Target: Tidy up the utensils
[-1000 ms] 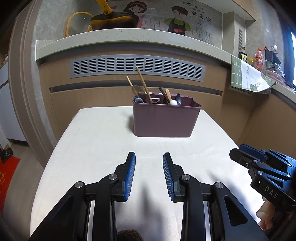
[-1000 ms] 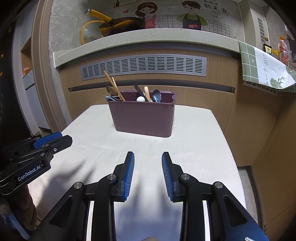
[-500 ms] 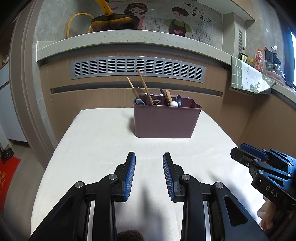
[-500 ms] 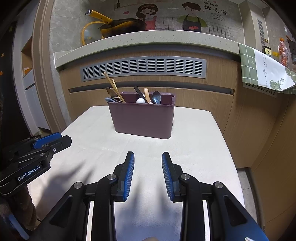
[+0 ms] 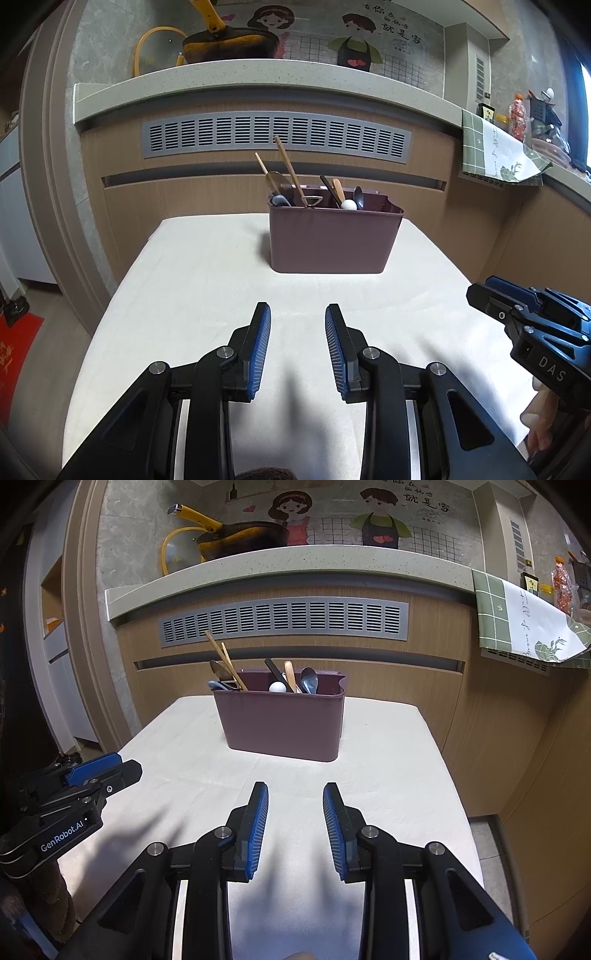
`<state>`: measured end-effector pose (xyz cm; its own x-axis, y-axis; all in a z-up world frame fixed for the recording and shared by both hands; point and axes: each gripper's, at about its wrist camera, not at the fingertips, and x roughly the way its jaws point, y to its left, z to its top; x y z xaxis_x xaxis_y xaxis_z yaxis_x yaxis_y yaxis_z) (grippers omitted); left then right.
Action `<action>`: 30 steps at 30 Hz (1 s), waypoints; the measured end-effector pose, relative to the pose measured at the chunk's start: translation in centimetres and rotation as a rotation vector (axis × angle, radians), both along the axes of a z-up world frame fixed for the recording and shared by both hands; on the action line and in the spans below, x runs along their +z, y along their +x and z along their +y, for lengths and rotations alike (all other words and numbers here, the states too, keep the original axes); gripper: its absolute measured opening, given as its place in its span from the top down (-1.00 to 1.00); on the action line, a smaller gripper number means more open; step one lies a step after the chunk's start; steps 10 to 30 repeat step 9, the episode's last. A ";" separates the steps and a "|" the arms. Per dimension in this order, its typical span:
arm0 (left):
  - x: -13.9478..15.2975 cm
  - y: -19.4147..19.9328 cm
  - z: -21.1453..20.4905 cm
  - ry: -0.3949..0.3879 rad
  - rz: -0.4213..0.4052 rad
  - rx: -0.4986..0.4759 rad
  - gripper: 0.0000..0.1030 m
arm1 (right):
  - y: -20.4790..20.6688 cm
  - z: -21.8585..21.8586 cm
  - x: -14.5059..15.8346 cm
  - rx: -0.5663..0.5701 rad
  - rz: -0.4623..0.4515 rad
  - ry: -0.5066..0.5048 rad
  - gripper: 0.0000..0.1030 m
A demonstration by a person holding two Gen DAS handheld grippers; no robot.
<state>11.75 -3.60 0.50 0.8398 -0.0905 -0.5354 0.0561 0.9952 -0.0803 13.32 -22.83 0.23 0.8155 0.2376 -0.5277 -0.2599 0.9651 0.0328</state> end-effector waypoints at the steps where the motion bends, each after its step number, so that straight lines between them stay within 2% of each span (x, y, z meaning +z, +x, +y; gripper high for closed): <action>1: -0.1 0.0 0.0 -0.001 0.002 0.001 0.38 | 0.0 0.0 0.0 -0.003 0.000 -0.002 0.43; 30: -0.2 0.0 0.4 -0.012 -0.014 0.015 0.38 | -0.1 0.0 0.2 -0.004 -0.009 -0.009 0.43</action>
